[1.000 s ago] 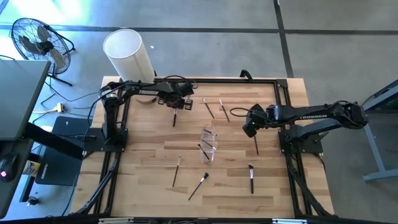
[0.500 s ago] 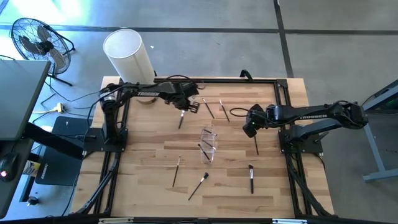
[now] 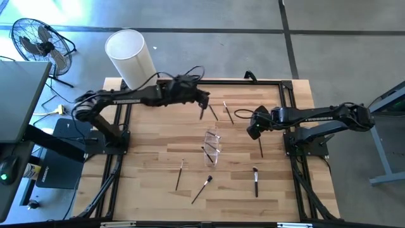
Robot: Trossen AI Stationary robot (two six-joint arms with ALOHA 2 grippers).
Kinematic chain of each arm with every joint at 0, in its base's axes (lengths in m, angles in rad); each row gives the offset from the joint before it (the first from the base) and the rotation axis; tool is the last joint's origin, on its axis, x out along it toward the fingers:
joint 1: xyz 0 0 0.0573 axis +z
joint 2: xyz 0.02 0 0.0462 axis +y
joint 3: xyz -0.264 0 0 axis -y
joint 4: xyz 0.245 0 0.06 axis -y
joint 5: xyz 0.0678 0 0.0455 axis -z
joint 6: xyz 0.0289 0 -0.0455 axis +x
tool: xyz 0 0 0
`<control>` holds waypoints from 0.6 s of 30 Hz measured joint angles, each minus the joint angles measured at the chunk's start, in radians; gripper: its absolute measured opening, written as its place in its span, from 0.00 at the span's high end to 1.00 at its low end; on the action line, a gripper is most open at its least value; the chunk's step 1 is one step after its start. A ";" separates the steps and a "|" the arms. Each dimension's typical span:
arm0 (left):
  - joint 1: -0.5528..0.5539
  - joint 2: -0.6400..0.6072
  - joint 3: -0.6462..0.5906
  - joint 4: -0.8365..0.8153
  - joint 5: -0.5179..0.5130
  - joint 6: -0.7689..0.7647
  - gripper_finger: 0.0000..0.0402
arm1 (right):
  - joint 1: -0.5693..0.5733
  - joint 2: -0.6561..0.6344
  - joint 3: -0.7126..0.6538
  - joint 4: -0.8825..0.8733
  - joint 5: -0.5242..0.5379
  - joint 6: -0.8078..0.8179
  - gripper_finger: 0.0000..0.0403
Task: Pick & Place Makeup Brushes
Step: Put the blush brush into the transparent organizer
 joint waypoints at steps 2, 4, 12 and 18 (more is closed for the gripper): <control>-0.006 -0.021 -0.081 0.134 0.023 0.012 1.00 | 0.001 0.000 0.000 0.000 -0.003 0.000 0.85; -0.008 -0.033 -0.167 0.300 0.049 0.023 1.00 | 0.002 0.000 0.000 0.002 -0.003 0.000 0.84; -0.064 0.003 -0.401 0.846 0.079 0.146 1.00 | 0.004 0.000 0.000 0.015 -0.004 -0.011 0.85; -0.106 0.058 -0.410 0.900 0.118 0.278 1.00 | 0.006 0.000 0.000 0.022 0.002 -0.037 0.85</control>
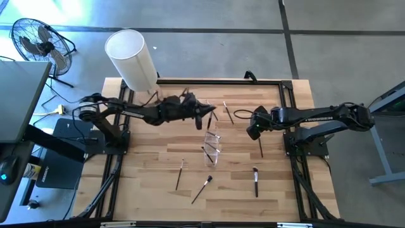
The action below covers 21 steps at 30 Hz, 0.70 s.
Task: Pick & Place Makeup Brushes
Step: Put the blush brush into the transparent organizer
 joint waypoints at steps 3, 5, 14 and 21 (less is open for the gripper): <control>-0.014 0.050 -0.005 0.026 0.008 -0.001 1.00 | 0.000 0.000 0.000 0.000 0.000 0.000 0.86; -0.020 0.065 -0.005 0.070 0.008 -0.001 1.00 | 0.000 0.000 0.000 0.000 -0.003 0.000 0.86; -0.020 0.101 -0.002 0.068 0.040 0.006 0.99 | 0.000 0.000 0.000 0.001 -0.008 0.002 0.86; -0.025 0.137 -0.004 0.048 0.076 -0.013 0.95 | 0.000 0.000 0.000 0.004 -0.014 0.003 0.86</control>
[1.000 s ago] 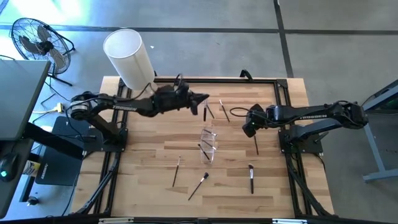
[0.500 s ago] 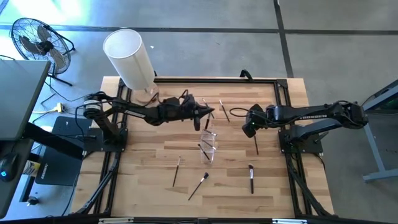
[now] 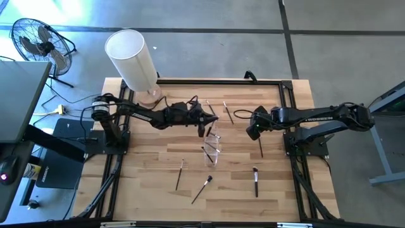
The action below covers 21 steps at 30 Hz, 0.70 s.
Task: Pick & Place Makeup Brushes
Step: Put the blush brush into the transparent organizer
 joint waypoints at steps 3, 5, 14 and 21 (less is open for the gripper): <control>0.000 -0.004 0.003 -0.032 0.003 -0.004 0.95 | 0.000 0.000 0.000 0.000 -0.001 0.000 0.86; 0.000 -0.003 0.002 -0.064 0.000 -0.004 0.94 | 0.000 0.000 0.000 0.000 0.000 -0.001 0.86; 0.000 -0.003 0.002 -0.079 0.049 0.001 0.94 | 0.000 0.000 0.000 0.017 0.010 -0.003 0.86; 0.000 -0.003 0.002 -0.091 0.091 0.019 0.94 | 0.000 0.000 0.000 0.041 0.018 -0.003 0.86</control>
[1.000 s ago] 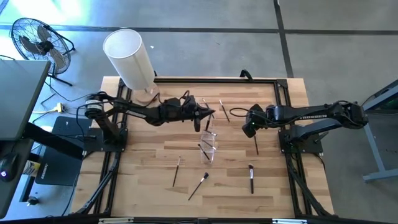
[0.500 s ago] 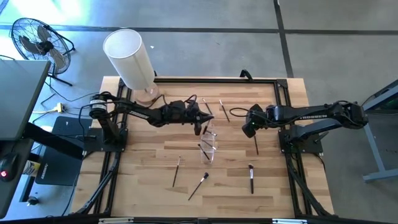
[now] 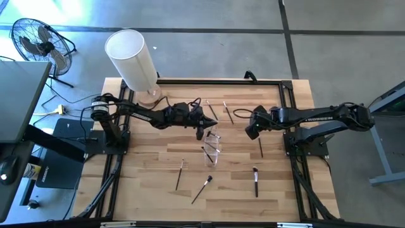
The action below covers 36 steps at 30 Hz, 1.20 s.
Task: Pick & Place Makeup Brushes
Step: Put the blush brush into the transparent organizer, then put the eyeshadow brush into the transparent organizer
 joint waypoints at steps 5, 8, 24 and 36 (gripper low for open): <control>0.000 0.000 0.000 -0.007 0.006 0.000 0.94 | 0.000 0.000 0.000 0.023 -0.001 0.000 0.86; 0.000 0.000 0.000 -0.007 0.024 0.000 0.93 | 0.000 0.000 0.000 0.026 -0.003 0.000 0.86; 0.000 0.000 0.006 0.007 0.022 -0.025 0.60 | 0.000 0.000 0.000 0.027 -0.045 0.000 0.86; -0.006 -0.161 0.188 -0.392 0.085 0.026 0.66 | 0.000 0.000 0.000 0.046 -0.044 0.000 0.86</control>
